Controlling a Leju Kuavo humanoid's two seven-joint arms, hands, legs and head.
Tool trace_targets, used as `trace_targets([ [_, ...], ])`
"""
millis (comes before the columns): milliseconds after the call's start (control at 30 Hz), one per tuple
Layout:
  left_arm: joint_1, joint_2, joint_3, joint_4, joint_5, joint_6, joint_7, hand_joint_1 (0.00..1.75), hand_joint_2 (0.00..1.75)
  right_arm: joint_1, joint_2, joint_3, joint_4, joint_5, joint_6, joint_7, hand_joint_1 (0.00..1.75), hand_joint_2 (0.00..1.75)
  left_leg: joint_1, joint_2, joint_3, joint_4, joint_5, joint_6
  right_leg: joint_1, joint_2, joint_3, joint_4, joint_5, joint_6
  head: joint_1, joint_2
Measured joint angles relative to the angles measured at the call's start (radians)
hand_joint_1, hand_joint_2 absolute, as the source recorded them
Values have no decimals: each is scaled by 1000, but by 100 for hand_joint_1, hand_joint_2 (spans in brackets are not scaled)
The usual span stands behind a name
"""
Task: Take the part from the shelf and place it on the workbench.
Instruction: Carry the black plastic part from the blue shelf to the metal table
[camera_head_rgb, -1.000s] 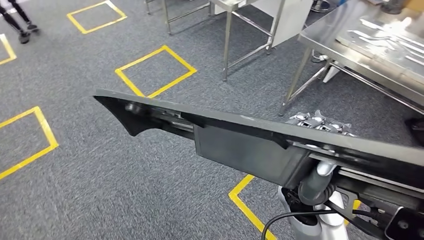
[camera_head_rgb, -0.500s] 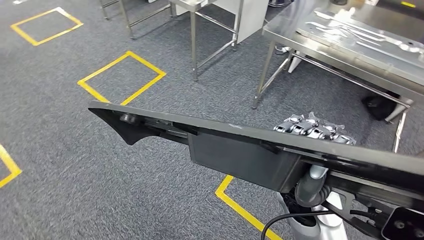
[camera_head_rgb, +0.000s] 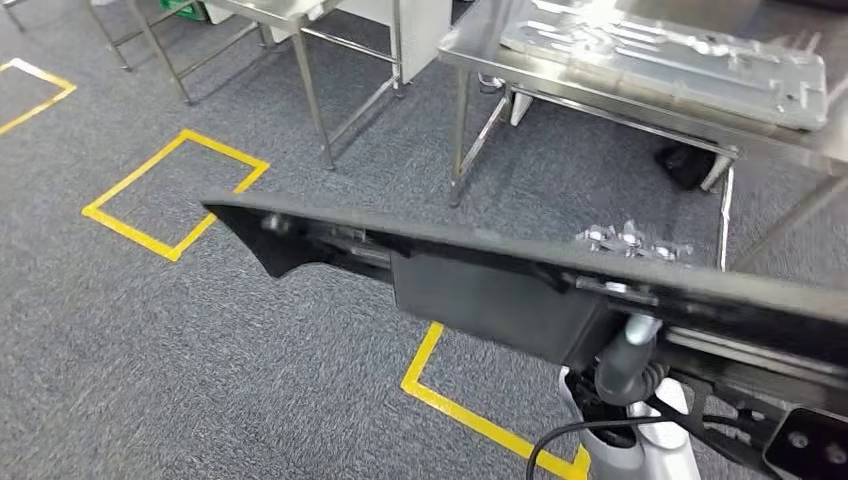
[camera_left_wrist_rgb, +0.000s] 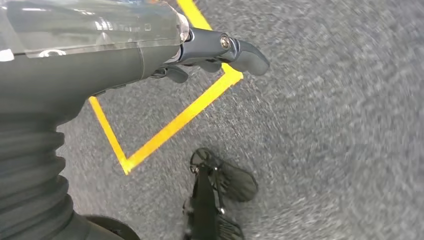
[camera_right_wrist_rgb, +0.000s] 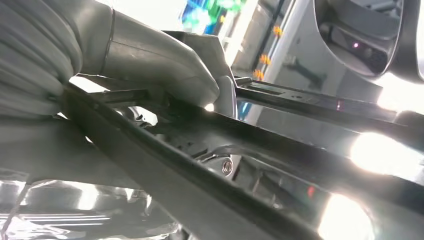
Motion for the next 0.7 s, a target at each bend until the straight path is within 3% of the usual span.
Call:
trace_targets([
  [67,6,-1,-1,0,-4,-2,-2,0,175,3,-1,-3,4,0,0,0,175,175,1,-17,-70,131,-48,-3,2,29,1,1,-1,-5,0,0],
  [100,9,-1,-2,0,-5,-4,-2,0,175,5,-2,-5,6,0,1,0,175,175,0,-19,-92,163,-48,-3,4,44,1,2,-1,-5,0,0],
  [133,10,-1,-3,0,-7,-6,-3,0,175,7,-4,-7,7,0,1,0,175,175,0,-20,-96,156,-27,-2,5,60,2,4,-2,-5,0,0],
  [167,9,-2,-5,0,-8,-7,-3,0,175,8,-5,-8,8,1,1,0,175,175,0,-25,-82,110,11,0,5,75,4,6,-4,-4,0,0],
  [233,8,-2,-8,0,-10,-8,-5,0,175,8,-6,-10,8,1,0,0,175,175,1,-62,-29,-27,80,10,6,102,4,13,-8,1,0,0],
  [300,7,-2,-9,0,-11,-8,-7,0,175,9,-7,-11,9,1,0,0,175,175,0,-92,4,-101,99,19,3,125,-1,17,-10,11,0,0],
  [367,5,-3,-11,0,-12,-8,-8,0,175,13,-9,-13,9,2,0,0,175,175,-2,-82,11,-110,97,28,-1,146,-6,14,-7,25,0,0],
  [400,3,-4,-12,0,-13,-9,-8,0,175,15,-10,-15,9,2,0,0,175,175,0,-70,15,-117,100,34,-1,145,-6,13,-8,30,0,0],
  [467,0,-6,-14,0,-14,-10,-9,0,175,15,-14,-20,9,3,0,0,175,175,6,-47,23,-131,105,45,3,98,-23,53,-34,41,0,0],
  [533,3,-6,-15,0,-14,-12,-9,0,175,14,-16,-23,12,5,0,0,175,175,4,-22,26,-135,105,51,0,35,-83,171,-95,51,0,0],
  [600,6,-6,-15,0,-15,-14,-9,0,175,15,-16,-23,17,12,0,0,175,175,3,6,27,-135,101,51,-8,14,-140,275,-126,60,0,0],
  [633,6,-7,-15,0,-16,-16,-10,0,175,16,-16,-23,21,16,0,0,175,175,3,20,29,-134,98,49,-11,10,-143,278,-115,63,0,0],
  [700,4,-7,-16,0,-16,-20,-12,0,175,16,-16,-23,25,23,-2,0,175,175,4,42,38,-134,91,43,-15,-14,-88,170,-49,65,0,0],
])
